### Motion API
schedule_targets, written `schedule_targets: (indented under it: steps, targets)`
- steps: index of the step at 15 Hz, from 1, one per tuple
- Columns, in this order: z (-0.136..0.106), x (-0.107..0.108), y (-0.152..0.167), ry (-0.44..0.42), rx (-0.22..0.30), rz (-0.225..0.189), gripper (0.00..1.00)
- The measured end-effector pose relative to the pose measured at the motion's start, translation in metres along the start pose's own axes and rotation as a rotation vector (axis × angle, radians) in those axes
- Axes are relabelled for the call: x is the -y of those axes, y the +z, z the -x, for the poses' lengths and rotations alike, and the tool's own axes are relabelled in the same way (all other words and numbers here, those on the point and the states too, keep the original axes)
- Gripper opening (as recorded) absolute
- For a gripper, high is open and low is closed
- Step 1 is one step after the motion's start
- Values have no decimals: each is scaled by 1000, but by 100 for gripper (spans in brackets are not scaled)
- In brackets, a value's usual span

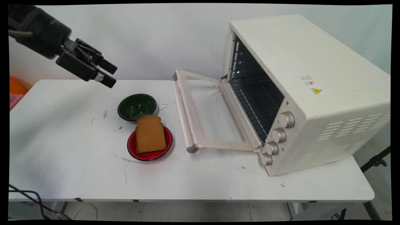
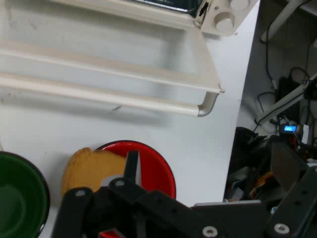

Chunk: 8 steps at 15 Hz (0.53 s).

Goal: Close the oven

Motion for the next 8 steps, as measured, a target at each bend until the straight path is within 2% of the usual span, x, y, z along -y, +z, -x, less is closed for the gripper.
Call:
schedule_targets:
  steps: [3,8]
  targets:
    - [2,5,7,-13,23,-23,100]
    - [11,18,46,-6,84,-65,100]
